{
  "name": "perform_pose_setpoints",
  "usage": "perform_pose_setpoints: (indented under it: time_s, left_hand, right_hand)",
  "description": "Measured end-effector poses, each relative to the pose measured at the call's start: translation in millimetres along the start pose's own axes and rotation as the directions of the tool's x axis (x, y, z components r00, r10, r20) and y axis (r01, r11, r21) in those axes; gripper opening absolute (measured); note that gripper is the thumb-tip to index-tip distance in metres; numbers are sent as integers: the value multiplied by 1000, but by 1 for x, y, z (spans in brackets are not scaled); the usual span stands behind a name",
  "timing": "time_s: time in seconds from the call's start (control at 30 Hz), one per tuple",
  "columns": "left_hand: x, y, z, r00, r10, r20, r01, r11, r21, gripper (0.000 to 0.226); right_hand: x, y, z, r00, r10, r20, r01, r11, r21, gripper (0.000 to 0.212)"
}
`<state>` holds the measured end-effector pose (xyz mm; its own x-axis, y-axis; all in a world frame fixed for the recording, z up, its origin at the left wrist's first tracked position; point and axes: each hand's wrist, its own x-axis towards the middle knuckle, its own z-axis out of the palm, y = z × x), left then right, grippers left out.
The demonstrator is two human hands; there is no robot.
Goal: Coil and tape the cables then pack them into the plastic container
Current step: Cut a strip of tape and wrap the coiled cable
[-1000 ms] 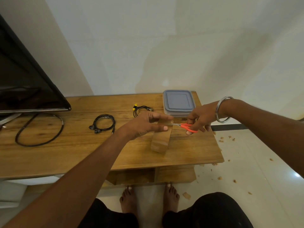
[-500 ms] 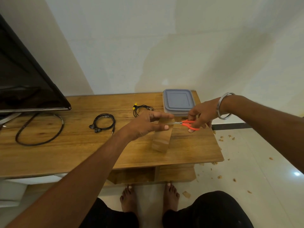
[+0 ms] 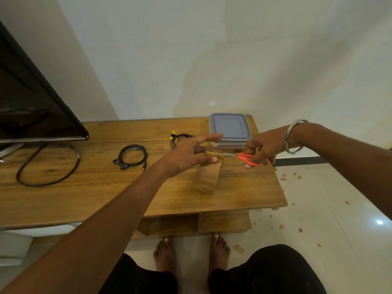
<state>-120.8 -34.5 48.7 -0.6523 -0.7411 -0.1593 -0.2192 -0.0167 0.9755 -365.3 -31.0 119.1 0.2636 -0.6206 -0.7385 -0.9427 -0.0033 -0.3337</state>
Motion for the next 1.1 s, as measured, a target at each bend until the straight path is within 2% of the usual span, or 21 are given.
perform_pose_setpoints:
  time_s: [0.1, 0.17, 0.23, 0.33, 0.4, 0.57, 0.67, 0.77, 0.9, 1.0, 1.1]
  left_hand:
    - [0, -4, 1, 998, 3, -61, -4, 1000, -17, 61]
    - [1, -7, 3, 995, 4, -100, -8, 999, -32, 59]
    - [2, -7, 5, 992, -1, -122, -6, 998, -54, 60]
    - [4, -6, 5, 989, -18, -146, 8, 998, -66, 63]
    - [5, -7, 6, 988, -21, -151, 6, 995, -97, 65]
    - [7, -8, 7, 992, -27, -124, 1, 979, -205, 67]
    - [7, -10, 5, 991, -45, -128, 15, 974, -225, 69]
    - [8, -11, 6, 990, -44, -134, 15, 978, -207, 68]
    - [6, -8, 7, 992, -25, -123, -5, 971, -239, 66]
    - [4, -8, 9, 983, 22, -180, -50, 987, -155, 55]
    - [3, -9, 10, 980, 52, -193, -75, 991, -111, 33]
  right_hand:
    - [0, 6, 1, 998, -49, -31, 53, 989, 140, 34]
    - [-4, 10, 2, 993, -86, -77, 104, 956, 274, 26]
    - [-5, 12, 6, 973, -128, -190, 191, 911, 365, 21]
    - [2, 2, 15, 868, -158, -470, 369, 839, 399, 27]
    - [16, -9, 26, 811, -178, -558, 447, 804, 392, 34]
    - [46, -32, 42, 732, -236, -639, 471, 853, 225, 47]
    - [50, -37, 39, 727, -240, -643, 468, 859, 209, 48]
    - [52, -36, 38, 713, -248, -656, 462, 870, 173, 47]
    - [54, -35, 41, 655, -211, -725, 459, 874, 161, 37]
    - [51, -36, 41, 663, -179, -727, 482, 845, 232, 34]
    - [47, -38, 38, 690, -180, -701, 479, 839, 257, 35]
